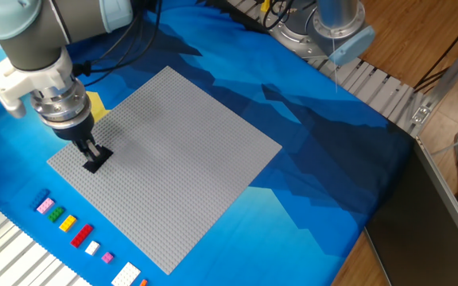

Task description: Stack small Lego blocks one on top of the other

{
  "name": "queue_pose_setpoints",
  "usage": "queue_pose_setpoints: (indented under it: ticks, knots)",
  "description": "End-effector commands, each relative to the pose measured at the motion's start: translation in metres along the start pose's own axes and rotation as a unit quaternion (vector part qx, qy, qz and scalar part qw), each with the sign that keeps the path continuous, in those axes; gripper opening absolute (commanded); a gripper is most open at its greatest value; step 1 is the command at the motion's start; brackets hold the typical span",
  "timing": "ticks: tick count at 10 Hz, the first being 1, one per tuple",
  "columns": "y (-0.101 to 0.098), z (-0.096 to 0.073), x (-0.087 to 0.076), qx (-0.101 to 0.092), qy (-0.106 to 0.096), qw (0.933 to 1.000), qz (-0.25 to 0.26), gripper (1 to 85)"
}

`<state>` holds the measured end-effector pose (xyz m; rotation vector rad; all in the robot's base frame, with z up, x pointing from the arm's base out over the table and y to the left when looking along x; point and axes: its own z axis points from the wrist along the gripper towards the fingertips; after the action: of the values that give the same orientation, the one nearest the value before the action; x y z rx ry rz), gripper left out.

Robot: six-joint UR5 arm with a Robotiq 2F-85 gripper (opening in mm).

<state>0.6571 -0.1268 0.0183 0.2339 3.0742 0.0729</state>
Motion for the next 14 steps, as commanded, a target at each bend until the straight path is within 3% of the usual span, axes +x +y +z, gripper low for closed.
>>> queue_pose_setpoints:
  ticks: [1,6,9,14]
  knots:
    - [0.0,-0.002,-0.003,-0.004,0.0,1.0,0.005,1.0]
    - [-0.012,-0.009,-0.009,0.015,-0.002,0.9999,0.0,1.0]
    - [-0.012,-0.018,-0.019,0.015,0.003,0.9999,-0.003,1.0]
    - [-0.002,-0.017,-0.018,-0.005,-0.001,1.0,0.0,1.0]
